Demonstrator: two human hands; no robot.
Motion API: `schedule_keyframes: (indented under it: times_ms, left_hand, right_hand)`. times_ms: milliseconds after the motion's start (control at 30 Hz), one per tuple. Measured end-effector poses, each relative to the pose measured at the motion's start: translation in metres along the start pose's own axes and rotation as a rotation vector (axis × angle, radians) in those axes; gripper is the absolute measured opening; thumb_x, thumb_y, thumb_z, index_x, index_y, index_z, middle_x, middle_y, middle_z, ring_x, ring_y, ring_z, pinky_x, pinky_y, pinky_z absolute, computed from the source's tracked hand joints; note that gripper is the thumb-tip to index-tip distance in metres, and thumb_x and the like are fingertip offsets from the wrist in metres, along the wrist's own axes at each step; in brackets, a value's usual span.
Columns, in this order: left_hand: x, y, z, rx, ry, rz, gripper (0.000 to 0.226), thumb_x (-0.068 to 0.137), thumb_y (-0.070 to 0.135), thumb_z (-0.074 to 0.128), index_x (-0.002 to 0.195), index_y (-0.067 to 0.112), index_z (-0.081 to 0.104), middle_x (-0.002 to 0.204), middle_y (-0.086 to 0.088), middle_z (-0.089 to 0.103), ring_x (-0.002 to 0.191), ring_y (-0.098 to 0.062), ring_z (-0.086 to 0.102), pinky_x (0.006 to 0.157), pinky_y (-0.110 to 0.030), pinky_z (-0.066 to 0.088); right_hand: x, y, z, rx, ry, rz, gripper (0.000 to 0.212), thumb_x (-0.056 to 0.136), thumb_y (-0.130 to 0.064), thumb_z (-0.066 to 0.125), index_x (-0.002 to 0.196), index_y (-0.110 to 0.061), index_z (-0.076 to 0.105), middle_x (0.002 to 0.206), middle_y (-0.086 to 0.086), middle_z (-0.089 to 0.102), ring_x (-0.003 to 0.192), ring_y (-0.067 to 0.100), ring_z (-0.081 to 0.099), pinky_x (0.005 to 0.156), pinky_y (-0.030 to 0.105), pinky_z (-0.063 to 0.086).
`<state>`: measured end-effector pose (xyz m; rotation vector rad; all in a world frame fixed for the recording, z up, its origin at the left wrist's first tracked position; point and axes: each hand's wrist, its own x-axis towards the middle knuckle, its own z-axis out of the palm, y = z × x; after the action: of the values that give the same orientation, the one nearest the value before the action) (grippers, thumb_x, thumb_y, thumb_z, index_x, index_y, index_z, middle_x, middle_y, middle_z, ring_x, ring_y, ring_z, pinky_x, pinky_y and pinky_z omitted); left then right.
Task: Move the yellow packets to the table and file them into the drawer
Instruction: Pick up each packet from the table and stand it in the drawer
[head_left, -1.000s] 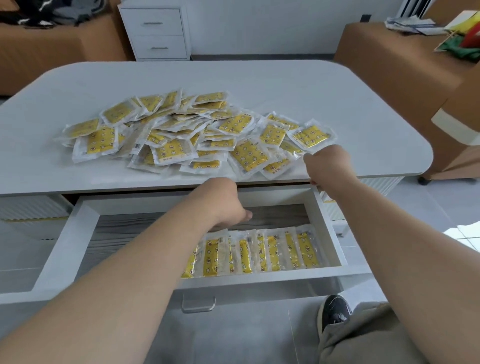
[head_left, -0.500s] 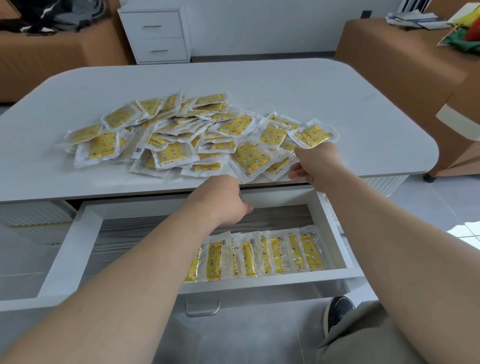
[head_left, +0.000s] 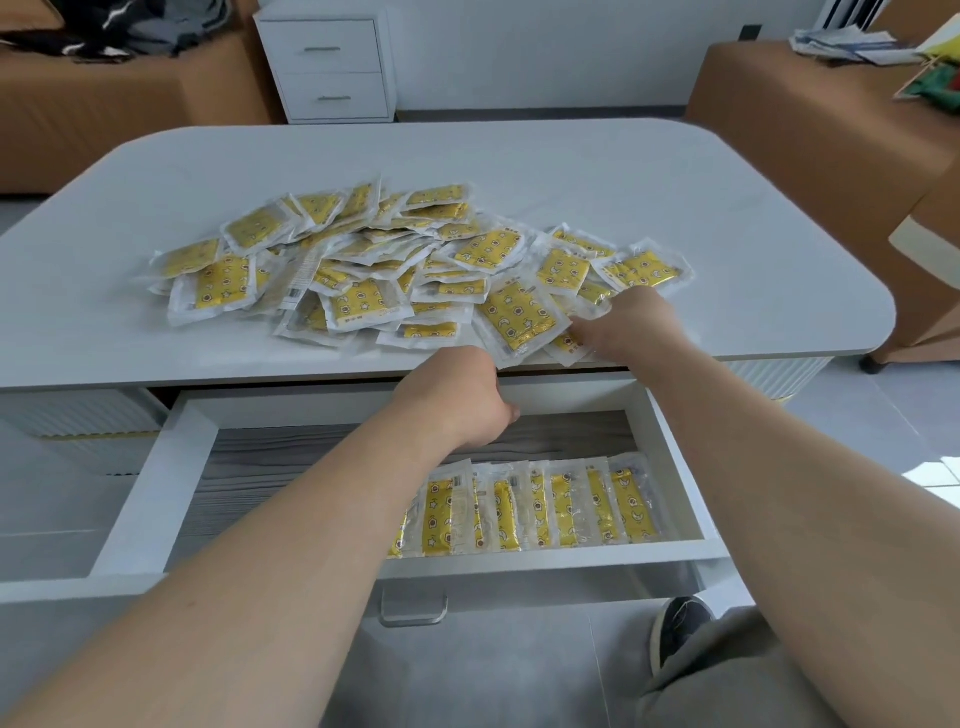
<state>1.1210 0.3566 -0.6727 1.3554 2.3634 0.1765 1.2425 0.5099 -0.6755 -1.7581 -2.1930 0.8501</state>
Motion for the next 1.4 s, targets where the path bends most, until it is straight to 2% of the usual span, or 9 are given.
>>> schedule_keyframes:
  times_ms: [100, 233, 300, 400, 533, 833, 1033, 1300, 1400]
  left_hand:
    - [0.000, 0.000, 0.001, 0.003, 0.004, -0.003, 0.035, 0.089, 0.048, 0.068, 0.102, 0.016, 0.068, 0.096, -0.001, 0.065, 0.089, -0.022, 0.063, 0.077, -0.034, 0.056]
    - [-0.002, 0.000, 0.001, -0.004, 0.008, -0.005, 0.034, 0.089, 0.047, 0.069, 0.103, 0.016, 0.068, 0.098, -0.002, 0.065, 0.090, -0.023, 0.063, 0.078, -0.034, 0.056]
    - [-0.003, 0.000, 0.001, -0.012, 0.014, 0.011, 0.033, 0.090, 0.045, 0.068, 0.105, 0.016, 0.067, 0.100, -0.002, 0.065, 0.092, -0.023, 0.063, 0.079, -0.033, 0.055]
    - [-0.005, 0.002, 0.000, -0.055, 0.011, 0.084, 0.030, 0.093, 0.042, 0.067, 0.114, 0.022, 0.064, 0.110, 0.001, 0.064, 0.097, -0.020, 0.061, 0.078, -0.030, 0.051]
    - [-0.005, 0.006, 0.002, -0.144, -0.022, 0.189, 0.042, 0.094, 0.038, 0.066, 0.135, 0.030, 0.057, 0.118, 0.001, 0.065, 0.098, -0.018, 0.061, 0.078, -0.027, 0.046]
    - [0.009, 0.020, 0.015, -0.119, -0.037, 0.264, 0.059, 0.101, 0.036, 0.056, 0.155, 0.039, 0.033, 0.134, -0.005, 0.061, 0.114, -0.024, 0.061, 0.093, -0.034, 0.052]
    - [0.020, 0.020, 0.021, -0.015, 0.016, 0.243, 0.057, 0.102, 0.048, 0.046, 0.156, 0.040, 0.027, 0.152, -0.003, 0.048, 0.128, -0.029, 0.054, 0.098, -0.041, 0.052]
    - [0.034, 0.026, 0.024, -0.043, 0.090, 0.157, 0.072, 0.101, 0.060, 0.037, 0.161, 0.034, 0.007, 0.141, -0.011, 0.056, 0.110, -0.030, 0.062, 0.074, -0.034, 0.048]
    - [0.038, 0.030, 0.024, -0.060, 0.086, 0.132, 0.074, 0.099, 0.063, 0.038, 0.161, 0.031, 0.012, 0.138, -0.010, 0.058, 0.111, -0.028, 0.062, 0.079, -0.038, 0.053]
  right_hand:
    - [0.000, -0.003, 0.003, 0.180, 0.012, 0.052, 0.051, 0.090, -0.030, 0.077, 0.127, 0.001, 0.063, 0.120, 0.015, 0.070, 0.106, 0.030, 0.069, 0.093, 0.039, 0.057]
    - [0.003, -0.007, 0.002, 0.401, -0.016, 0.187, 0.029, 0.084, -0.006, 0.073, 0.113, -0.008, 0.071, 0.087, 0.011, 0.060, 0.070, 0.026, 0.054, 0.067, 0.033, 0.048]
    - [0.005, -0.006, 0.002, 0.340, 0.030, 0.155, 0.034, 0.083, -0.004, 0.061, 0.116, -0.008, 0.068, 0.091, 0.011, 0.062, 0.072, 0.026, 0.057, 0.069, 0.033, 0.050]
    - [-0.001, -0.002, -0.003, 0.132, 0.020, -0.029, 0.065, 0.087, -0.016, 0.053, 0.151, -0.024, 0.043, 0.118, 0.003, 0.066, 0.103, 0.024, 0.062, 0.085, 0.033, 0.053]
    - [0.003, 0.004, -0.005, -0.162, -0.078, -0.144, 0.057, 0.096, -0.036, 0.042, 0.153, -0.033, 0.040, 0.146, 0.004, 0.055, 0.128, 0.029, 0.053, 0.099, 0.040, 0.049]
    - [0.001, 0.022, -0.002, -0.327, -0.035, -0.176, 0.051, 0.100, -0.052, 0.041, 0.144, -0.027, 0.048, 0.136, 0.014, 0.055, 0.114, 0.034, 0.060, 0.089, 0.042, 0.050]
    - [-0.004, 0.022, -0.003, -0.409, -0.108, -0.177, 0.061, 0.103, -0.057, 0.032, 0.159, -0.039, 0.018, 0.157, 0.020, 0.028, 0.133, 0.043, 0.047, 0.101, 0.050, 0.045]
    - [-0.021, 0.021, -0.018, -0.451, -0.115, -0.223, 0.059, 0.098, -0.056, 0.050, 0.149, -0.027, 0.046, 0.148, 0.013, 0.045, 0.129, 0.029, 0.053, 0.100, 0.043, 0.046]
    - [-0.025, 0.025, -0.024, -0.470, -0.098, -0.254, 0.054, 0.092, -0.057, 0.058, 0.132, -0.020, 0.061, 0.134, 0.010, 0.054, 0.118, 0.026, 0.058, 0.093, 0.041, 0.050]
